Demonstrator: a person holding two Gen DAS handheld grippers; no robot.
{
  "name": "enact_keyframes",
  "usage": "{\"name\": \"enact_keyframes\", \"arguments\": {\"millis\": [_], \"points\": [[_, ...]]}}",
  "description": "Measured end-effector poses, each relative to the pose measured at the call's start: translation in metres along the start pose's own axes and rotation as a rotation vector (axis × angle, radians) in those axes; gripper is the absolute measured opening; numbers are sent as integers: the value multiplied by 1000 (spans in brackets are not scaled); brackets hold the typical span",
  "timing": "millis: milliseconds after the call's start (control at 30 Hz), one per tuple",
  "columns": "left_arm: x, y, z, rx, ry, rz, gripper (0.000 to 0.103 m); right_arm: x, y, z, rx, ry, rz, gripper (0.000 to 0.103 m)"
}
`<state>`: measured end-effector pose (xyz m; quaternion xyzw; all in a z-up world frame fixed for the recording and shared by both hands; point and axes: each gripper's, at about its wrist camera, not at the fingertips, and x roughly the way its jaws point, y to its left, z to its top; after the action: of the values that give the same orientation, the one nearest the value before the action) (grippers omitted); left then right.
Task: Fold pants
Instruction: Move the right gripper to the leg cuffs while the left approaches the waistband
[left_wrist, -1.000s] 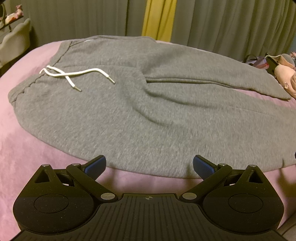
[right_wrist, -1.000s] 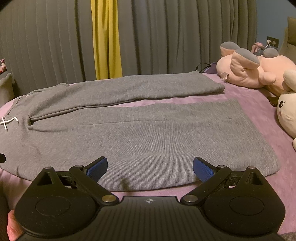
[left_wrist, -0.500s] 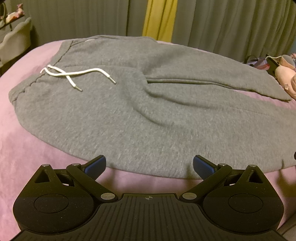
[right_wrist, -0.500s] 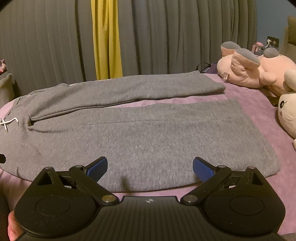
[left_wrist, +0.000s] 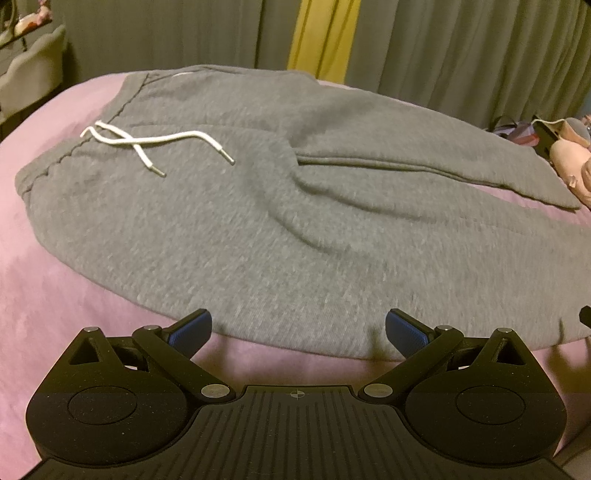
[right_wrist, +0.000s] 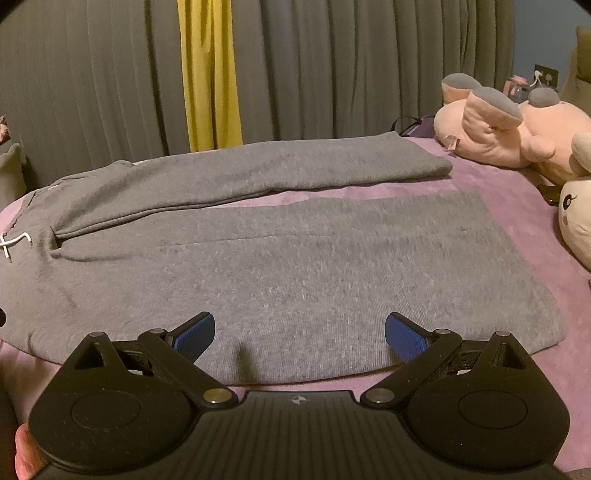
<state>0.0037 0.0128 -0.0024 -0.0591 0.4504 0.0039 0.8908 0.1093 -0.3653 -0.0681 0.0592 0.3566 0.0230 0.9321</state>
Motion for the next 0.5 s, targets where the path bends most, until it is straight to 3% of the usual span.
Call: {"name": "enact_keyframes", "arguments": {"millis": [233, 433, 500], "points": [[-1, -1, 16, -23, -56, 30, 103, 22, -12, 15, 40, 41, 0, 99], [4, 1, 57, -156, -171, 45, 103, 75, -24, 27, 71, 190, -39, 99], [11, 2, 73, -212, -191, 49, 103, 84, -26, 22, 87, 196, -57, 99]]}}
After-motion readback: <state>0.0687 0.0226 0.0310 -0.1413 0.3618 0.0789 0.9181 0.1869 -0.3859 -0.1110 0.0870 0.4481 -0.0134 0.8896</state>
